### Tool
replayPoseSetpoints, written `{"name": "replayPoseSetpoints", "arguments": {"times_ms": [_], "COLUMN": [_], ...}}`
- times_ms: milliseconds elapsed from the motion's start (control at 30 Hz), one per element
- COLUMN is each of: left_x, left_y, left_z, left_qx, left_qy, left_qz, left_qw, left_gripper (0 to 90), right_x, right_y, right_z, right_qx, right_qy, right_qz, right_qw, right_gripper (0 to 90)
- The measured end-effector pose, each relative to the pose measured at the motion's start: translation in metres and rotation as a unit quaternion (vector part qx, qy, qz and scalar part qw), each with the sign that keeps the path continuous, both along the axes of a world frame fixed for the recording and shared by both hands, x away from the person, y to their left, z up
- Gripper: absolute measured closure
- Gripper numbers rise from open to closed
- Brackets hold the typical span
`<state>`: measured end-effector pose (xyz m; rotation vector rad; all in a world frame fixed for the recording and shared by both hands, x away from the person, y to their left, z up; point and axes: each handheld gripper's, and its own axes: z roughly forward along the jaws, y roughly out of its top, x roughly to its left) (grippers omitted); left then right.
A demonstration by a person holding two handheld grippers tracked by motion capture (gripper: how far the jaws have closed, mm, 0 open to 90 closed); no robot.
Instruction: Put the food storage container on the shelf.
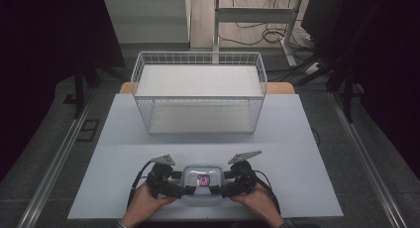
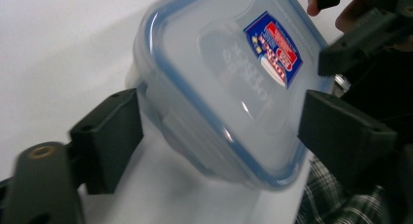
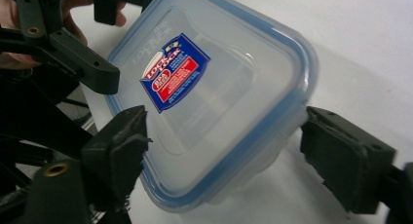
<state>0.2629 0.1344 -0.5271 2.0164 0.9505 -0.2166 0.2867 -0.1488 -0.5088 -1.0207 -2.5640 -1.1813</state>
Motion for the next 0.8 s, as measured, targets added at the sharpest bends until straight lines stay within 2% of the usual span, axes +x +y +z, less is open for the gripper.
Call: {"name": "replayPoseSetpoints", "arguments": {"times_ms": [167, 200, 300, 400, 533, 600, 800], "left_x": [-0.008, -0.008, -0.009, -0.009, -0.010, -0.009, -0.006], "left_y": [0.008, 0.010, 0.019, 0.027, 0.031, 0.033, 0.036], "left_z": [0.001, 0.001, 0.000, -0.003, -0.005, -0.007, -0.011], "left_qx": [-0.014, -0.018, -0.043, -0.072, -0.088, -0.104, -0.122], "left_qy": [0.009, 0.012, 0.015, 0.021, 0.022, 0.029, 0.038], "left_qz": [0.004, 0.005, 0.000, -0.009, -0.014, -0.010, -0.002], "left_qw": [0.9999, 0.9998, 0.9990, 0.9971, 0.9958, 0.9942, 0.9918], "left_gripper": [30.1, 33.9, 44.2, 52.4, 56.2, 57.8, 58.4], "right_x": [-0.004, -0.005, -0.006, -0.007, -0.006, -0.005, -0.004], "right_y": [-0.010, -0.012, -0.018, -0.024, -0.029, -0.030, -0.032], "right_z": [0.001, 0.002, 0.002, 0.002, 0.002, 0.001, -0.001], "right_qx": [0.017, 0.023, 0.033, 0.043, 0.063, 0.073, 0.091], "right_qy": [0.012, 0.016, 0.026, 0.034, 0.053, 0.062, 0.069], "right_qz": [-0.006, -0.009, 0.001, 0.009, 0.009, 0.007, -0.004], "right_qw": [0.9998, 0.9996, 0.9991, 0.9985, 0.9965, 0.9954, 0.9935], "right_gripper": [33.2, 38.1, 43.9, 51.1, 55.4, 57.0, 57.8]}}
